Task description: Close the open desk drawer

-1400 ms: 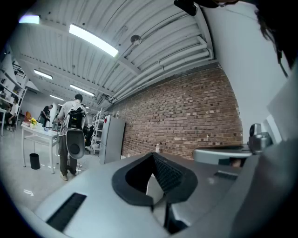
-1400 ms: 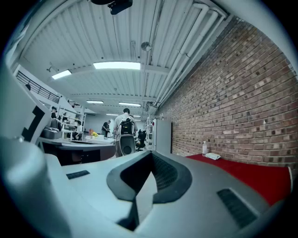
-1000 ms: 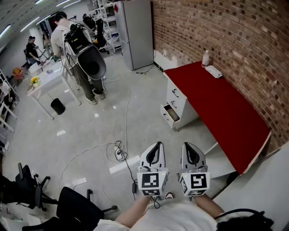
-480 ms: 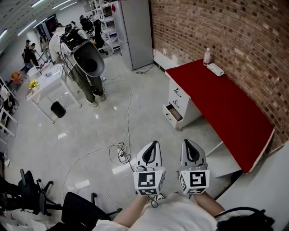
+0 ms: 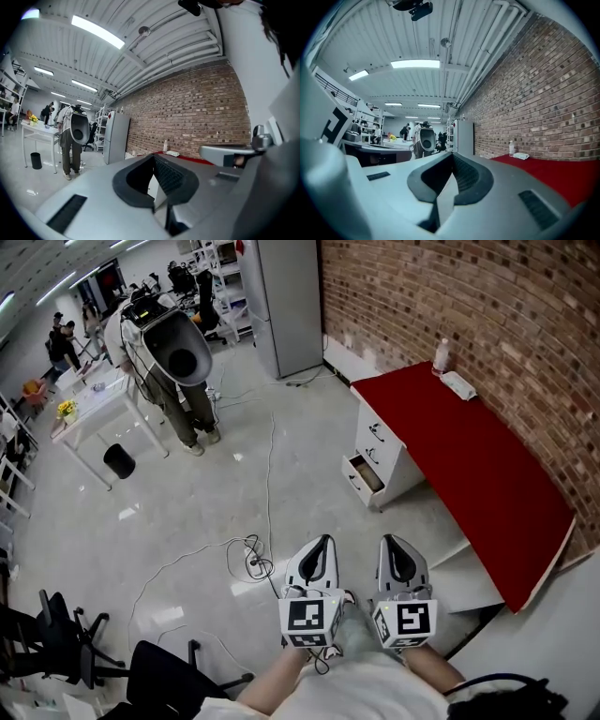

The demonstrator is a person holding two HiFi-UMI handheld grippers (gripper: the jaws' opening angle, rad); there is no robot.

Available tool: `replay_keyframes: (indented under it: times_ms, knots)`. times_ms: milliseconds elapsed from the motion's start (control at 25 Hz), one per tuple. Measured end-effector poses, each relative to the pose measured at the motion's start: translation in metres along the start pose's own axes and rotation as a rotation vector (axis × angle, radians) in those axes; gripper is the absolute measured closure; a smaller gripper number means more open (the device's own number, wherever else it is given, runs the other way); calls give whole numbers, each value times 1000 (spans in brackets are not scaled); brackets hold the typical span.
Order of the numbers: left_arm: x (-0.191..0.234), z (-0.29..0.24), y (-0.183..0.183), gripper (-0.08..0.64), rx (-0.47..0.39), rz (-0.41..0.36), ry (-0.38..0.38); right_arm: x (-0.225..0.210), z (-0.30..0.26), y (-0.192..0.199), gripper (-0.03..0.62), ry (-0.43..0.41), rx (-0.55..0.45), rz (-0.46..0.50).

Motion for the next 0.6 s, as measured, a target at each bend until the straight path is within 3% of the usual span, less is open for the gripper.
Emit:
replay_keyframes:
  times_ms: [600]
  knots:
    - [47, -101, -8, 551, 21, -13, -57, -40, -114, 4, 594, -33, 9, -31]
Point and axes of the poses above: the fingertips, and each gripper's own axes: z backward along the fingers, x to its left, y out of its underside, the point moved 6 cm from there along z, backward along the fingers, and after that the axes turned 1 degree about -z, right-handed, at the moved point
